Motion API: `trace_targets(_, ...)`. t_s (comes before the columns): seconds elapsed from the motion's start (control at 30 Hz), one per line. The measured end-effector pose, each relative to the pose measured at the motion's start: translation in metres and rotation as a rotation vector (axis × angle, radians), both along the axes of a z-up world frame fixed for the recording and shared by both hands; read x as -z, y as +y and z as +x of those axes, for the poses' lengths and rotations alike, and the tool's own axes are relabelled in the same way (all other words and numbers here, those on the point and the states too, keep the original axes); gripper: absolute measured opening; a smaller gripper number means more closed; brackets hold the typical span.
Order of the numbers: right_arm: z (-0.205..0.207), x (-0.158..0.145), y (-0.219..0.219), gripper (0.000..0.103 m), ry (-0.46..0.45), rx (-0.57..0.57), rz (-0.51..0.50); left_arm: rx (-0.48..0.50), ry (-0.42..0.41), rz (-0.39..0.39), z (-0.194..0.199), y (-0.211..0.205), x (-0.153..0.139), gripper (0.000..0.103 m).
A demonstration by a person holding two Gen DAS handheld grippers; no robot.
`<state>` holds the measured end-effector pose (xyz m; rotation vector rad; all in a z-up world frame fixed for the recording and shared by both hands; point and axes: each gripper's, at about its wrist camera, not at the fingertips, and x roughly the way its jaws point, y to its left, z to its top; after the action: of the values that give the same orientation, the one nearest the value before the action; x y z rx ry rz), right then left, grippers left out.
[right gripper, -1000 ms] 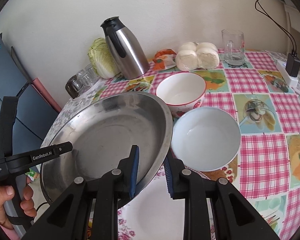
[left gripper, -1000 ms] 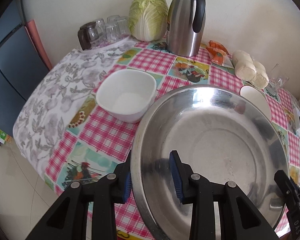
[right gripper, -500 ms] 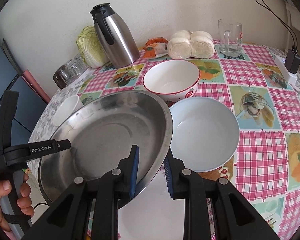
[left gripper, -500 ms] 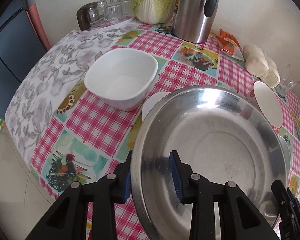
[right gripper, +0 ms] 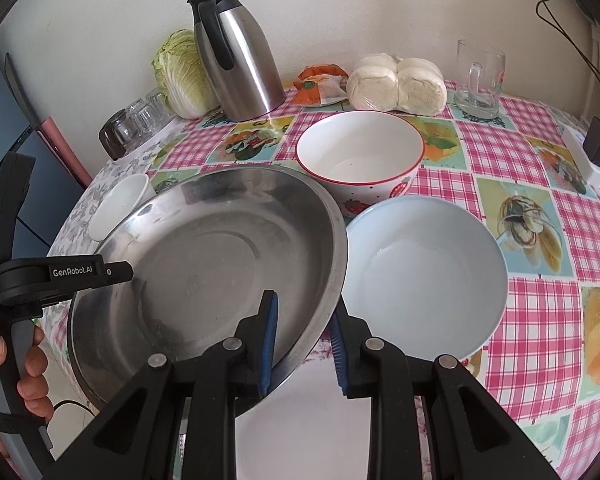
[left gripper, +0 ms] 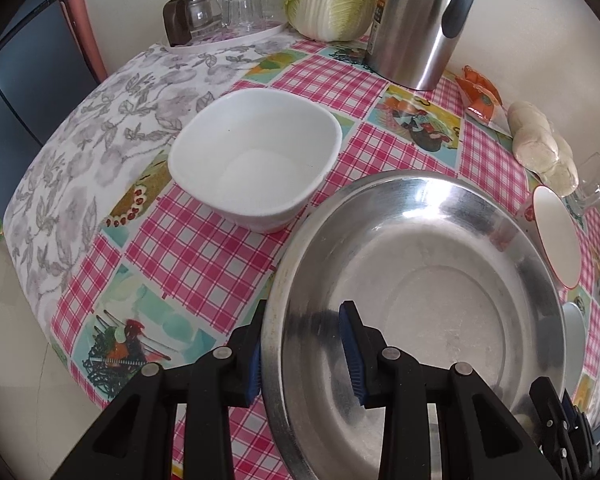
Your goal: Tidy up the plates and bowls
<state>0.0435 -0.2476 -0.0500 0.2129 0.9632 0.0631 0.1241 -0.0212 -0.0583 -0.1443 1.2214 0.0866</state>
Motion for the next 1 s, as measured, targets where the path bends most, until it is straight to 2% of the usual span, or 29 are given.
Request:
trace_targets(0.23, 0.015, 0.015, 0.018, 0.028, 0.054, -0.038, -0.082, -0.026, -0.009, -0.005, 0.009, 0.010, 0.002, 0.037)
trace_targets(0.4, 0.020, 0.017, 0.025, 0.028, 0.050, -0.046, -0.123, -0.041, 0.041, -0.012, 0.010, 0.015, 0.013, 0.037)
trace_targets(0.47, 0.021, 0.019, 0.027, 0.028, 0.058, -0.058, -0.126, -0.042, 0.072, -0.017, 0.009, 0.017, 0.018, 0.037)
trace_targets(0.7, 0.020, 0.019, 0.031, 0.028, 0.064, -0.067, -0.141, -0.043, 0.077, -0.003, 0.005, 0.015, 0.017, 0.038)
trace_targets(0.9, 0.020, 0.019, 0.034, 0.028, 0.069, -0.079, -0.140, -0.090, 0.077, -0.011, 0.003, 0.026, 0.016, 0.040)
trace_targets(1.0, 0.019, 0.020, 0.038, 0.029, 0.072, -0.096, -0.147, -0.098, 0.077, 0.010, 0.002, 0.026, 0.015, 0.040)
